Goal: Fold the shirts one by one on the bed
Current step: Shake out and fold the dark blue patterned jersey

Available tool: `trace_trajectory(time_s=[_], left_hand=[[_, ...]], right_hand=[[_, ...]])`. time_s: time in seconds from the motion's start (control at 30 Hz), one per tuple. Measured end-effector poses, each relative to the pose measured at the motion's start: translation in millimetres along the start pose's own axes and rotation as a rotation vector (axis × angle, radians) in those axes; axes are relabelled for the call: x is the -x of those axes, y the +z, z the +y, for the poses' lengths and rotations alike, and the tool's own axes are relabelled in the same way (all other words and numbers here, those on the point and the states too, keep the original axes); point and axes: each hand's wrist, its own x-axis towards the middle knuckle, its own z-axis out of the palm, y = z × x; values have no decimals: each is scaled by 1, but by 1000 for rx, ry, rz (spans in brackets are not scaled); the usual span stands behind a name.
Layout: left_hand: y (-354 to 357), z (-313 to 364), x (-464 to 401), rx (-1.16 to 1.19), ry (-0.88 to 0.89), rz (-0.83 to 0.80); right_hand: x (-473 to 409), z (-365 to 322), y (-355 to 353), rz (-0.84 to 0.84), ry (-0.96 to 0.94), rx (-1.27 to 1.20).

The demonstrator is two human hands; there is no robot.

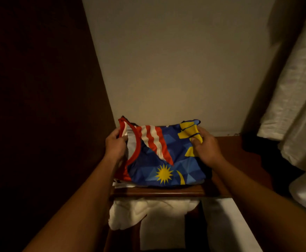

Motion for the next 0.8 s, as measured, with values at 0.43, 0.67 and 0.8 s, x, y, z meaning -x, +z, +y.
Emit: trace_trajectory(time_s=[0.43,0.67,0.8], left_hand=[[3,-49,-75,-993,-81,111],[24,-102,-56,-1299,407,-307],[6,-129,-55,-1429,341,-352]], right_hand=[[-68,64,41,-129,358,143],[-53,60,56,-92,237,686],[-38,39,80,-135,-124,905]])
